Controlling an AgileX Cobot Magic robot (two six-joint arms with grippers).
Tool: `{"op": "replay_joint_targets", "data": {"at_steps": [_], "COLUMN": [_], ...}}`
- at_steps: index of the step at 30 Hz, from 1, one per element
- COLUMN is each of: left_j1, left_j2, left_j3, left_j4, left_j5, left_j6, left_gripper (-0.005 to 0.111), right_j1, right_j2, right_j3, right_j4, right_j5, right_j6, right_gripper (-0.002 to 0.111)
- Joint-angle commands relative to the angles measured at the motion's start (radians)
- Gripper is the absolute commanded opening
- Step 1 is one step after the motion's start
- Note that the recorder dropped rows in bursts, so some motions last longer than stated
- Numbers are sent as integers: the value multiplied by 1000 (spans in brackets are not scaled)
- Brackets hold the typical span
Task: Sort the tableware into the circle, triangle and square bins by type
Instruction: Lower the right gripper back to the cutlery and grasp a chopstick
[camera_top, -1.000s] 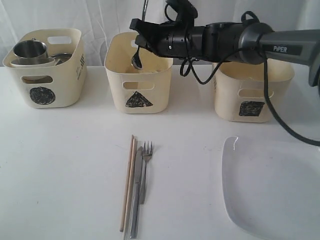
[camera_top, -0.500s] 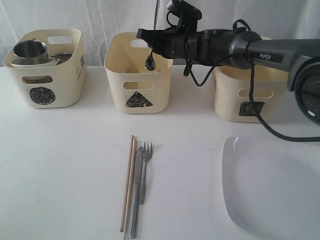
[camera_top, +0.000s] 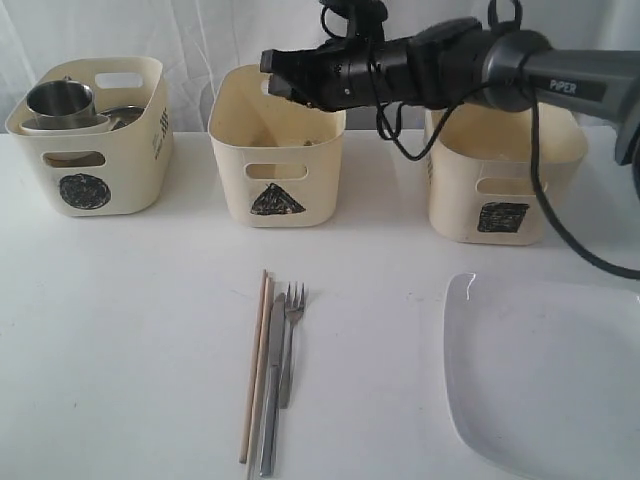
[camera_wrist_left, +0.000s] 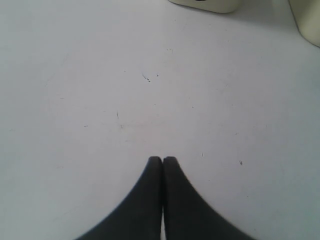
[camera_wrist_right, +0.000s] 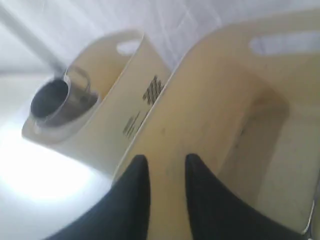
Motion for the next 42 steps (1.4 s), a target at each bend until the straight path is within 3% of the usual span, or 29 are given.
{"op": "replay_joint_targets", "data": {"at_steps": [1, 5, 8, 10, 15, 18, 21, 23, 26, 42], "left_j1": [2, 2, 2, 2, 2, 2, 2, 2, 2, 2], "left_j2": [-4, -4, -4, -4, -4, -4, -4, -4, -4, -4], "left_j3": [8, 8, 8, 8, 8, 8, 8, 8, 8, 8], "left_j4": [1, 1, 1, 1, 1, 1, 1, 1, 1, 1], "left_j5": [46, 46, 46, 46, 46, 46, 46, 46, 46, 46], "left_j6": [0, 0, 0, 0, 0, 0, 0, 0, 0, 0], "left_gripper": [0, 0, 0, 0, 0, 0, 0, 0, 0, 0], "right_j1": [-15, 25, 146, 288, 527, 525, 515, 515, 515, 511], "right_j2": [-70, -141, -231, -271, -216, -147, -113, -113, -113, -70], "right_j3": [6, 26, 140, 245, 349, 351, 351, 351, 351, 351], "right_j4": [-617, -1026, -1098, -1147, -1452, -1440, -1289, -1259, -1259, -1289], "right_j5": [223, 454, 524, 536, 417, 395, 384, 325, 243, 283], "right_j6": [427, 947, 991, 1087, 1241, 1373, 1385, 1385, 1433, 1472], "right_gripper": [0, 0, 0, 0, 0, 4, 31, 37, 37, 37]}}
